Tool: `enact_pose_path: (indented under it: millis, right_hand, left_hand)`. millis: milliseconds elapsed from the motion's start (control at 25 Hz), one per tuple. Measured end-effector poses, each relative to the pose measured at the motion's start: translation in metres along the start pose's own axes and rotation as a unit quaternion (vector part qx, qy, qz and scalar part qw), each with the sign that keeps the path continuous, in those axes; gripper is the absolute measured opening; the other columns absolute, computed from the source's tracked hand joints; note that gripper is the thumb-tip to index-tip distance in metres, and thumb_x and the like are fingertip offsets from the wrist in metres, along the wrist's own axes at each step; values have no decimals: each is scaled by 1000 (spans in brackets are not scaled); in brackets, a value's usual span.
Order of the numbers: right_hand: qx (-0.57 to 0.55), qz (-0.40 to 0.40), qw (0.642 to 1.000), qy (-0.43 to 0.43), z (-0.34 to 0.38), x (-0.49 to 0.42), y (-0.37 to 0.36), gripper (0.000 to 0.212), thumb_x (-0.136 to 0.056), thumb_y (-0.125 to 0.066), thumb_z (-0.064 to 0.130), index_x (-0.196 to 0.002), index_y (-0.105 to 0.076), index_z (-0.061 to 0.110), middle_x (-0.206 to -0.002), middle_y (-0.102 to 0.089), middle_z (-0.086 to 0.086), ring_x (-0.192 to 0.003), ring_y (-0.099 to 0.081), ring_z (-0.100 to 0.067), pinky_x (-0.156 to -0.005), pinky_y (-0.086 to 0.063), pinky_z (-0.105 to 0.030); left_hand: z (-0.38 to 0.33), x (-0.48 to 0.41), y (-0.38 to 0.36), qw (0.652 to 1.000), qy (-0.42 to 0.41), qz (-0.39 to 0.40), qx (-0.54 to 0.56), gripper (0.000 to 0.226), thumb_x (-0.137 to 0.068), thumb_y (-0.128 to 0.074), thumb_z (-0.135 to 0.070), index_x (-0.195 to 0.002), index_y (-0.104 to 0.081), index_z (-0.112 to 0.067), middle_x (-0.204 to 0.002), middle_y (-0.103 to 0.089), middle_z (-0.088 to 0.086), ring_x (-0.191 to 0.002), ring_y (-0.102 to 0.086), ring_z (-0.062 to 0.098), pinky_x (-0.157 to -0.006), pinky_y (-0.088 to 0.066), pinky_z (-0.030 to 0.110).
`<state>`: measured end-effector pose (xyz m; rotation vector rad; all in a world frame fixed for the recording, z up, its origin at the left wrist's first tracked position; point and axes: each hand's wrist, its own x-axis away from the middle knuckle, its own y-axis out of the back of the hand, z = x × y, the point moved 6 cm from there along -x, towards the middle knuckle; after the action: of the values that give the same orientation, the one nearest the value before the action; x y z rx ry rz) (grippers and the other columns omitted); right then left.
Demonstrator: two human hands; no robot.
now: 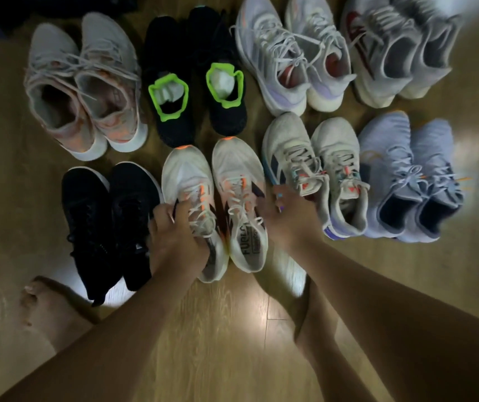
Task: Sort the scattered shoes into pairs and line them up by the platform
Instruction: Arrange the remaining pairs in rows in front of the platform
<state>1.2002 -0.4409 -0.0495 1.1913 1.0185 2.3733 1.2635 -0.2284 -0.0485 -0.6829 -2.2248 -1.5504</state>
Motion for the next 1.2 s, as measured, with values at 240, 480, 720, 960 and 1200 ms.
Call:
enact_pose_path:
  millis: [240, 480, 720, 960, 1200]
  right_hand:
    - [15, -142, 988, -62, -78, -30, 91, 31, -87, -51, 30, -116, -57, 22, -114, -61, -11, -105, -58, -35, -80, -47, -38]
    - [126, -46, 985, -106, -148, -32, 93, 42, -87, -52, 38, -124, -41, 22, -121, -57, -17, -109, -57, -40, -80, -45, -42]
    - [177, 91, 979, -41, -157, -75, 90, 34, -88, -55, 17, -122, -51, 12, -122, -59, -21, -112, -56, -42, -87, -48, -42]
    - [155, 56, 986, -15, -158, -72, 104, 26, -94, -43, 13, -118, -54, 11, -115, -58, -24, -106, -56, -45, -82, -46, -42]
    - [171, 9, 985, 4, -158, -69, 103, 25, -94, -40, 12, -115, -53, 14, -106, -60, -23, -98, -58, -46, -71, -43, -40]
  left_hand:
    - [-135, -12, -30, 982, -184, 32, 38, 59, -76, -60, -13, -133, -45, -16, -133, -43, 12, -120, -46, 33, -95, -43, 43]
    - [-186, -25, -104, 985, -19, 140, 103, 65, -87, -61, -21, -142, -26, -14, -136, -44, 20, -120, -50, 38, -98, -46, 40]
    - [-171, -33, -121, 989, 96, 108, 0, 47, -91, -56, -15, -134, -40, -6, -131, -53, 22, -114, -57, 45, -88, -53, 51]
    - [-174, -5, -127, 985, 102, 135, -18, 47, -92, -57, -14, -133, -38, -2, -127, -53, 26, -115, -55, 44, -89, -52, 48]
    - [-175, 0, -131, 985, 62, 159, 14, 59, -96, -53, -22, -145, -28, 0, -132, -53, 25, -116, -56, 41, -94, -49, 46]
